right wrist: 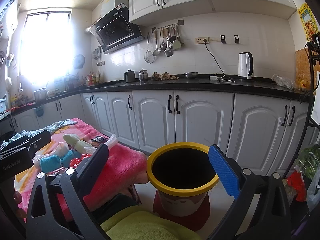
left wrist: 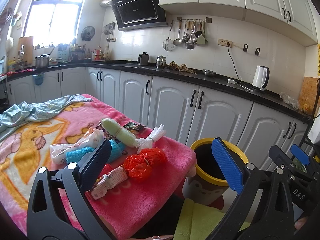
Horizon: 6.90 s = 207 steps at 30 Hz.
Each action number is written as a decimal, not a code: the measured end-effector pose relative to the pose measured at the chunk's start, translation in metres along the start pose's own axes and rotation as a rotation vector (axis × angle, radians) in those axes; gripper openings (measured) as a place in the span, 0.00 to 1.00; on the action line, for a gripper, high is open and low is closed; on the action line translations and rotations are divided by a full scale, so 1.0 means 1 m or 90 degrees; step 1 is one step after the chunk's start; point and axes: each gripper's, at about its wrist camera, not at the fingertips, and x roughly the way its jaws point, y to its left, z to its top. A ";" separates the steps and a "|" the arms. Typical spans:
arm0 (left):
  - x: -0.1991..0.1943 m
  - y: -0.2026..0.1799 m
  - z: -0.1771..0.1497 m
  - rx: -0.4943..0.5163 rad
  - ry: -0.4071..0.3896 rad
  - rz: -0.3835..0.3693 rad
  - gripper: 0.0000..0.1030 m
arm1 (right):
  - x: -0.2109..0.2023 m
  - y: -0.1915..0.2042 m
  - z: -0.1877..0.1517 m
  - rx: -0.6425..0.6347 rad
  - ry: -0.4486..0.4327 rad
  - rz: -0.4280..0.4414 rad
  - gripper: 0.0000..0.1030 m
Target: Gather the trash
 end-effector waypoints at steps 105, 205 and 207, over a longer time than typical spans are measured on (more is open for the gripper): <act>0.128 0.305 -0.047 -0.340 0.257 0.063 0.30 | 0.234 0.139 -0.035 -0.040 0.429 0.376 0.25; 0.175 0.005 0.029 -0.025 0.184 -0.060 0.84 | 0.184 -0.063 0.052 0.011 0.189 0.159 0.73; 0.168 0.012 0.030 -0.028 0.175 -0.053 0.85 | 0.179 -0.056 0.053 0.005 0.185 0.166 0.74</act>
